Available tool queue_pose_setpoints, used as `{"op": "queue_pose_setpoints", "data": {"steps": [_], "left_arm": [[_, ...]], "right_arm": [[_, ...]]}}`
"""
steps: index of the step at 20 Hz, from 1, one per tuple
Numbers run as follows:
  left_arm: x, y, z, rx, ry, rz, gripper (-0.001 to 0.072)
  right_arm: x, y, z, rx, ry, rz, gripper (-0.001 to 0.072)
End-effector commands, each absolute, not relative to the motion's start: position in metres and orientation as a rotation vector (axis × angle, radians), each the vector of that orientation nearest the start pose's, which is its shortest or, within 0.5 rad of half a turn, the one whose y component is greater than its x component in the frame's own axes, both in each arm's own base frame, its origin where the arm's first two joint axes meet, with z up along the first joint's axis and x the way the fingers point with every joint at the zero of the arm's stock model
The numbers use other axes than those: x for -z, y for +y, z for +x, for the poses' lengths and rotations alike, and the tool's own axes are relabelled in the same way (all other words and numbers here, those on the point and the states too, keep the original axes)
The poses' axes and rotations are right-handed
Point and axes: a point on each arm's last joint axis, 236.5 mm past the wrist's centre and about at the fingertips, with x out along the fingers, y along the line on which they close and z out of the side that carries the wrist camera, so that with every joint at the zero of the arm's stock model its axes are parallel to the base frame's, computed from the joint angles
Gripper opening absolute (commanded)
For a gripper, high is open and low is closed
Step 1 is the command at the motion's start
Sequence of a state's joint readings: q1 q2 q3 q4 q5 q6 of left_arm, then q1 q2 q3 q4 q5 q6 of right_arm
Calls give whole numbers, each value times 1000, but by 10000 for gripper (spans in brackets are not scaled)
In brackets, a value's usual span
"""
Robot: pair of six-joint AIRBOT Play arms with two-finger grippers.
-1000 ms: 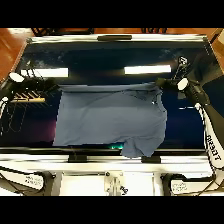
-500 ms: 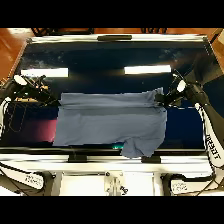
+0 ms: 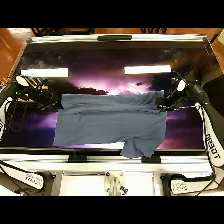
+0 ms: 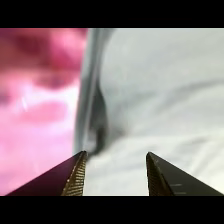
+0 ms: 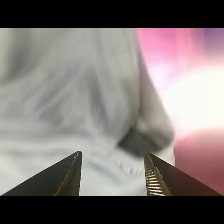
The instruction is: Fold the shirts.
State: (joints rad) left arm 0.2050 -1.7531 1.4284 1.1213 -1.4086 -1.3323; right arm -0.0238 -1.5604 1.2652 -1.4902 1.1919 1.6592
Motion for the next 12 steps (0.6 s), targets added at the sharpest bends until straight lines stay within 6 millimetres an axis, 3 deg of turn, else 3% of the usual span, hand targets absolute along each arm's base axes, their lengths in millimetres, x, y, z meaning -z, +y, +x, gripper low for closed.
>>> {"op": "queue_pose_setpoints", "data": {"steps": [1, 3, 5, 8, 10, 12], "left_arm": [[49, -9, 380, 314, 1687, -483, 486], [25, 5, 359, 307, 1721, -524, 650], [11, 15, 331, 301, 1719, -554, 659], [37, 20, 279, 220, 1643, -615, 659], [59, 17, 240, 205, 1646, -657, 659], [76, 11, 214, 209, 1678, -705, 659]], "right_arm": [[30, -24, 360, 72, 1580, 22, 503], [1, -45, 332, 74, 1612, 33, 503], [-25, -67, 308, 107, 1600, 102, 503], [-45, -99, 275, 185, 1527, 190, 503], [-47, -101, 260, 181, 1479, 264, 503], [-45, -97, 253, 162, 1457, 313, 503]]}}
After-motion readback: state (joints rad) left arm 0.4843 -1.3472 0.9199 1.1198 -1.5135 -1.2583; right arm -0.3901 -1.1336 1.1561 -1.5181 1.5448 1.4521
